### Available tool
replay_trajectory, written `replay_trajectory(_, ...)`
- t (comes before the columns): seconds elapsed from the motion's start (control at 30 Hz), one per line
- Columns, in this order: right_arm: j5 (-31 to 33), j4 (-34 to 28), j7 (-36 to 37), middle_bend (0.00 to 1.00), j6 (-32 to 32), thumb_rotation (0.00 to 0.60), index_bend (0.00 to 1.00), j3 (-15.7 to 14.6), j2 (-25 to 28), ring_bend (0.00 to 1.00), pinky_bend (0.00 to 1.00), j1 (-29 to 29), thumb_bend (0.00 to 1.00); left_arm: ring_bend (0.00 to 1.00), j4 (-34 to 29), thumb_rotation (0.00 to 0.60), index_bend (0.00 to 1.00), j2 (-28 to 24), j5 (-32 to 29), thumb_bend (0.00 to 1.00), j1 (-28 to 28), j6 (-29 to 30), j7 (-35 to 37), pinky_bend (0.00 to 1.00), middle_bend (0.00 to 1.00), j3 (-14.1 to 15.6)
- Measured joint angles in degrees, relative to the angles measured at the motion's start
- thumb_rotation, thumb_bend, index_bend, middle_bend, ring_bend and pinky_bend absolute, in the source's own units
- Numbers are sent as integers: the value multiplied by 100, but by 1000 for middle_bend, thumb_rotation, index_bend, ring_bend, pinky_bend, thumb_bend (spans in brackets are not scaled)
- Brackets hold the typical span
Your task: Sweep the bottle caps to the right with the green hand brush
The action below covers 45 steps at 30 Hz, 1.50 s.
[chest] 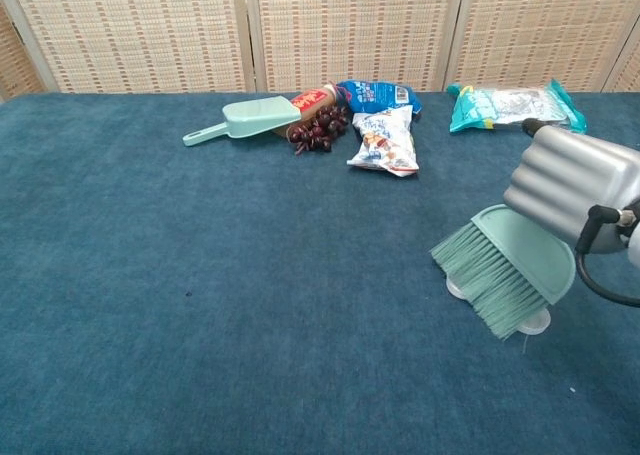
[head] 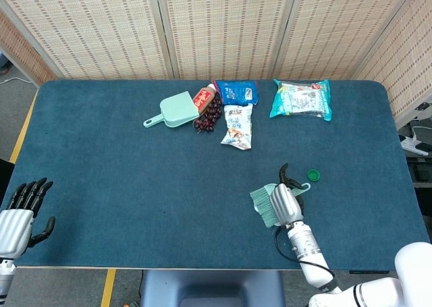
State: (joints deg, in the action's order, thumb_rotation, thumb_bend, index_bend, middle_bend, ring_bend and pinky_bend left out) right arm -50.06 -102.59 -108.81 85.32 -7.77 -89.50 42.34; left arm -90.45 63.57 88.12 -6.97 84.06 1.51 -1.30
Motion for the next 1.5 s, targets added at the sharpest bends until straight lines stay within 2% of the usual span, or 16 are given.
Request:
replay_trajectory(0.3,99,439,328,870,-87,600,941,-137,260,580,159,-150,523,0,15,600,0,10,-28,458,-14,-36,-26,8,0,-5)
replay_trajectory(0.9,308,1524,1431,870,-480,600,941,-300,992,580,158,-661,523,0,1,600,0,115,-74,458,-45,-141,-243,8,0,17)
replay_trajectory(1.03,348,1587,1596,870,-541,600,941,-259,1052,580,159,-702,523,0,-4,600,0,140,-85,458,-57,-174,-303,8,0,22)
replay_trajectory(1.2,78,1542,2470,870,-606,600,941,-139,1311,580,159,-778,523,0,-17,600,0,171,-110,458,-61,-186,-370,8,0,19)
replay_trajectory(1.3,-192,1335,2931,870,-587,600,942,-57,1643,580,159,-840,523,0,-27,600,0,170,-98,457,-52,-165,-373,8,0,26)
replay_trajectory(1.5,-500,737,3316,870,-485,600,941,71,2151,580,159,-963,523,0,2,600,0,158,-78,458,-51,-159,-312,8,0,32)
